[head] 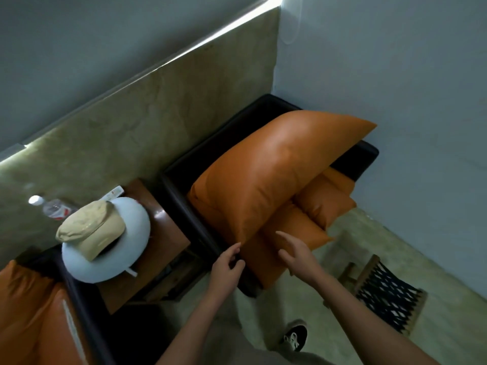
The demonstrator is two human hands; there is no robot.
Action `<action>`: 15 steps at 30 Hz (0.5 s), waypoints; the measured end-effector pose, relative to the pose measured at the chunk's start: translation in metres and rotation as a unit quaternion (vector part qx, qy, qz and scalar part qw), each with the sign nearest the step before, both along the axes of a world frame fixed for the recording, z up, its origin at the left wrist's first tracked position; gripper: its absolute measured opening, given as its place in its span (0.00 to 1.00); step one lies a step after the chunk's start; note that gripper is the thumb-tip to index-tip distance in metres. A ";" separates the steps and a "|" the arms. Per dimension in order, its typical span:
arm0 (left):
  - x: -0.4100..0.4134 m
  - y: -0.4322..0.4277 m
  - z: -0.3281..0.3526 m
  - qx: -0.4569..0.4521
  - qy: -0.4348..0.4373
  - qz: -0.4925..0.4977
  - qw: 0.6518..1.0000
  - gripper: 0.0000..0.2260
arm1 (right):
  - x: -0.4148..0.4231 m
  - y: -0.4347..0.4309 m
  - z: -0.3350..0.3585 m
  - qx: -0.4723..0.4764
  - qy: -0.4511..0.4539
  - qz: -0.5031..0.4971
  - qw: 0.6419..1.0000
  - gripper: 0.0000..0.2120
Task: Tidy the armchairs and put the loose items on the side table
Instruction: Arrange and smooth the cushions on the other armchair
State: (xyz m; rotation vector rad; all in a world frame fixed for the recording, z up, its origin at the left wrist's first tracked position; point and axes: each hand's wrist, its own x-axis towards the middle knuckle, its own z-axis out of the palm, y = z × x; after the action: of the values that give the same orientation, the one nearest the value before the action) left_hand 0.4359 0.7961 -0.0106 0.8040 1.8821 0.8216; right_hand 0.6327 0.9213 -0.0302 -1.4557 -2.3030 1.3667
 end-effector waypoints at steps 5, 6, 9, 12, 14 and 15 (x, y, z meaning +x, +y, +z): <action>0.018 0.028 0.009 0.039 0.016 0.019 0.999 0.20 | 0.006 0.037 0.010 0.019 0.027 -0.014 0.999 0.26; 0.018 0.035 0.010 0.047 0.022 0.024 0.998 0.20 | 0.005 0.044 0.012 0.023 0.033 -0.013 0.999 0.26; 0.016 0.064 0.011 0.067 0.048 0.041 0.996 0.19 | 0.004 0.069 0.014 0.040 0.043 -0.001 0.998 0.27; 0.013 0.103 0.010 0.085 0.072 0.058 0.992 0.18 | 0.005 0.101 0.014 0.045 0.036 0.010 0.998 0.27; 0.014 0.131 0.010 0.097 0.102 0.048 0.989 0.19 | 0.005 0.124 0.015 0.055 0.035 0.016 0.998 0.27; 0.014 0.146 0.010 0.103 0.121 0.039 0.986 0.19 | 0.004 0.137 0.015 0.064 0.037 0.016 0.997 0.27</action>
State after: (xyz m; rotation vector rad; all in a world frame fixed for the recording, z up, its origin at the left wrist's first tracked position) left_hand 0.4500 0.9424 -0.0009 1.0006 2.0759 1.0186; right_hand 0.6371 1.0585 -0.0148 -1.3140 -2.3292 1.2337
